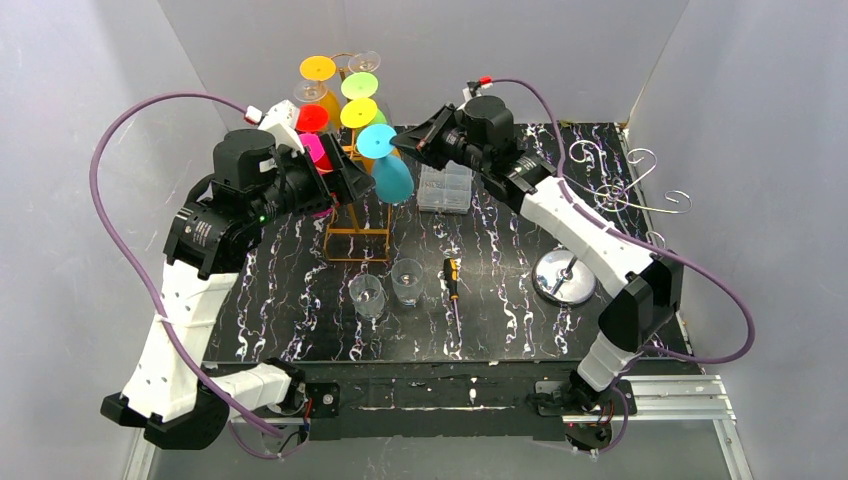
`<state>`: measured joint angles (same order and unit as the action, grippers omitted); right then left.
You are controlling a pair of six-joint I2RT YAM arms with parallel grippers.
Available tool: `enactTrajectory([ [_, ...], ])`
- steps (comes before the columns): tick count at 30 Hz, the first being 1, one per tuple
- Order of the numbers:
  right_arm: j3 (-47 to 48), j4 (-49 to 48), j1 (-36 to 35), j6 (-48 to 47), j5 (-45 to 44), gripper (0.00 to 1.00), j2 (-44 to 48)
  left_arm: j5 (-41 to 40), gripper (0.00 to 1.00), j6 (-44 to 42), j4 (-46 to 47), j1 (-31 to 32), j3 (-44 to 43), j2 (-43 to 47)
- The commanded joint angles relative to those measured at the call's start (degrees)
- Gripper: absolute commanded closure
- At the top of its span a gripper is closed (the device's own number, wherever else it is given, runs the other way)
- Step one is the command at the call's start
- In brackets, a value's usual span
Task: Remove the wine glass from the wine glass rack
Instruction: Pick up the wine glass from the wine rack.
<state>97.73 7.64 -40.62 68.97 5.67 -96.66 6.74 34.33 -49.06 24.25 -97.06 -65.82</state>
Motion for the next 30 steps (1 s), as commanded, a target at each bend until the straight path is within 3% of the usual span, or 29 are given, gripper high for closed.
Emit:
enactTrajectory([
  [1, -2.26, -0.02, 0.16, -1.21, -3.29, 0.99, 7.26, 2.85, 0.01, 0.74, 2.60, -0.31, 1.03, 0.95],
  [9, -6.43, 1.96, 1.28, -0.46, -4.53, 0.99, 15.67, 8.94, 0.01, 2.18, 9.21, -0.26, 4.18, 3.20],
  [16, 0.77, 5.89, 2.39, -0.06, -4.46, 0.99, 20.78, 16.11, 0.06, 4.57, 20.03, -0.34, 6.47, 4.77],
  [26, 18.46, 1.20, 7.19, 7.46, 3.45, 0.99, 14.11, 26.50, 0.10, 5.60, 36.81, -3.97, -0.09, -1.26],
  [30, 20.74, -6.32, 11.45, 15.50, 9.45, 0.99, 11.08, 34.02, 0.14, 14.22, 49.59, -9.82, -1.26, -5.50],
])
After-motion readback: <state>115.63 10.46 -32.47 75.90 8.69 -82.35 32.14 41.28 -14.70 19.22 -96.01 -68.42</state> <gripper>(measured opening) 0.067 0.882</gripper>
